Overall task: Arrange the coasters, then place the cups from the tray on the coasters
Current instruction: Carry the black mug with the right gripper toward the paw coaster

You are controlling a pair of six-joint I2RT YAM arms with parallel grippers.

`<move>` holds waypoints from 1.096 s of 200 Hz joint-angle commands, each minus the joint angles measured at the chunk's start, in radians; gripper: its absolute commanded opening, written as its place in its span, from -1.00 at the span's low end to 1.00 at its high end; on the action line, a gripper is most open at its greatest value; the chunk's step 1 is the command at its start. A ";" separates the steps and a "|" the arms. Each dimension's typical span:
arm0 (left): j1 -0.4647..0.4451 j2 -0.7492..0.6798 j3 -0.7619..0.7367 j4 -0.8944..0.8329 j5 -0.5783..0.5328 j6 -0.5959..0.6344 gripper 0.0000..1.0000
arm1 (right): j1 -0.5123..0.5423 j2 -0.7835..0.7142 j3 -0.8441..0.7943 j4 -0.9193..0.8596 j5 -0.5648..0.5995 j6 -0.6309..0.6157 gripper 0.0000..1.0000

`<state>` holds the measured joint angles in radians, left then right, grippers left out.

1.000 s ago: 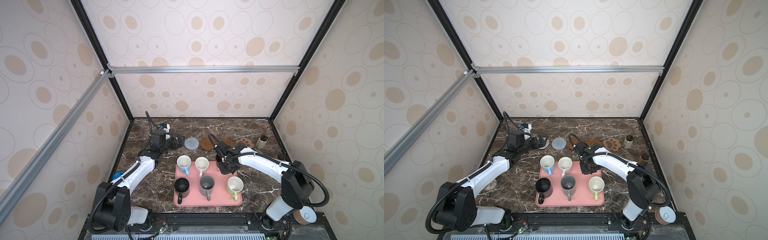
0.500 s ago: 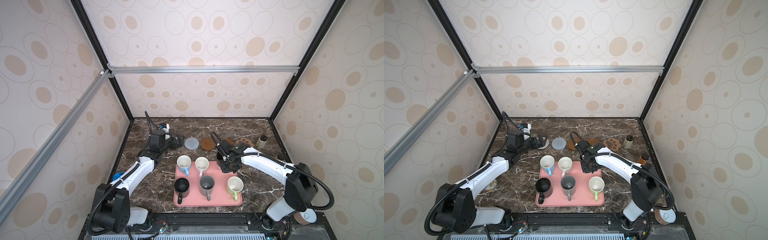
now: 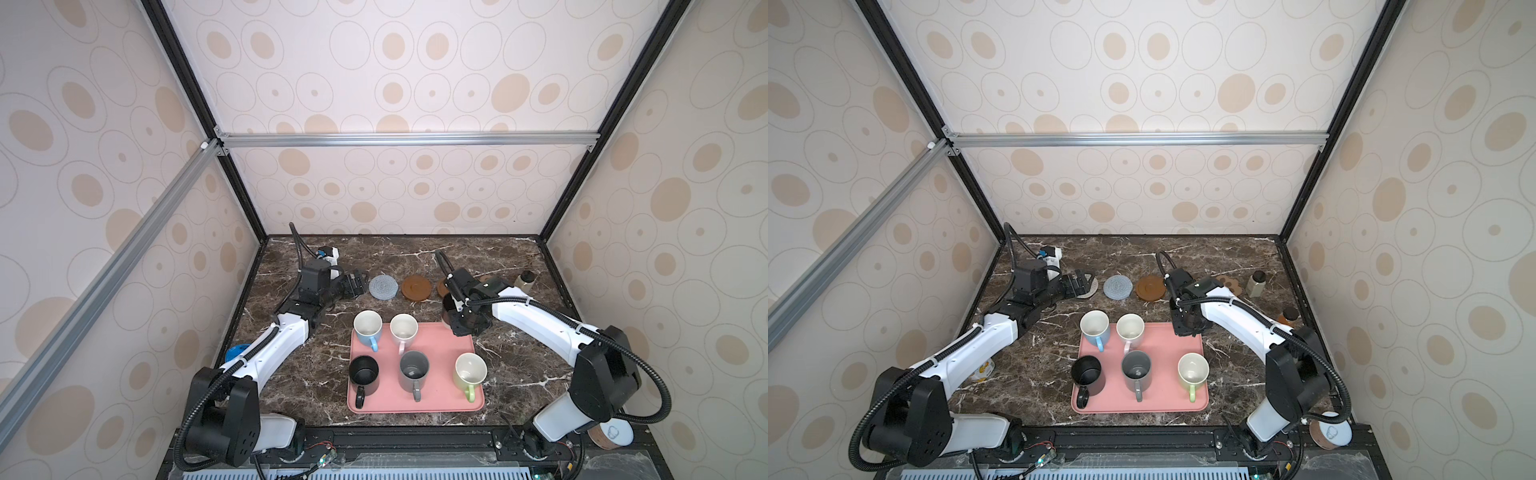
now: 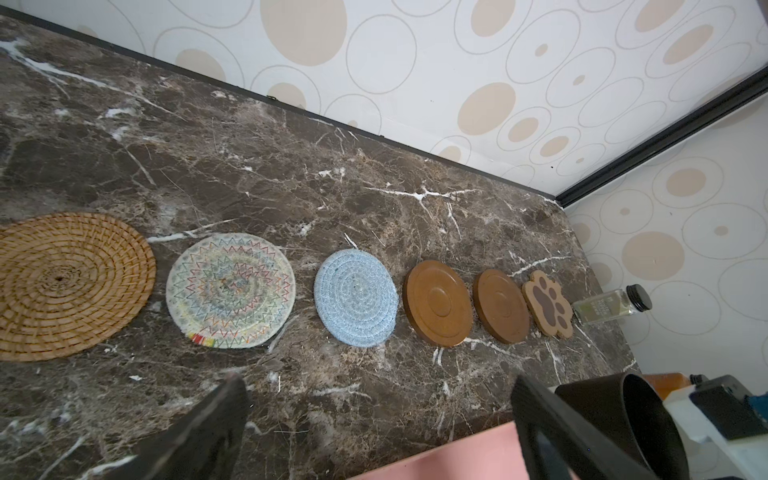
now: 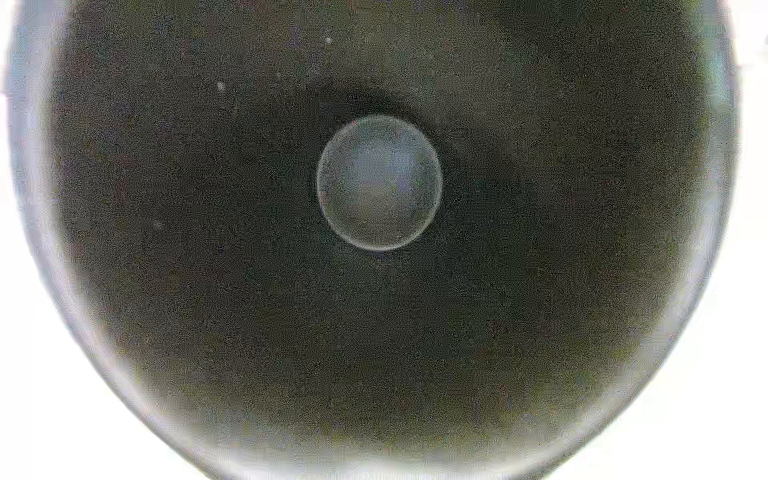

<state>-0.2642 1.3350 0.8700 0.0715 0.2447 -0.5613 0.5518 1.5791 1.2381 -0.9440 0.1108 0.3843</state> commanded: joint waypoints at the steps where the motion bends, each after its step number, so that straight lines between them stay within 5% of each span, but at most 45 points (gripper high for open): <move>1: 0.004 -0.030 0.005 -0.007 -0.008 -0.003 1.00 | -0.048 -0.047 0.051 0.004 0.014 -0.052 -0.86; 219: 0.004 -0.054 0.002 -0.022 -0.013 0.011 1.00 | -0.438 0.170 0.265 0.049 -0.061 -0.339 -0.86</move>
<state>-0.2642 1.3048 0.8700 0.0647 0.2405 -0.5610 0.1364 1.7302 1.4422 -0.9314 0.0513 0.0978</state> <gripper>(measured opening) 0.998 0.173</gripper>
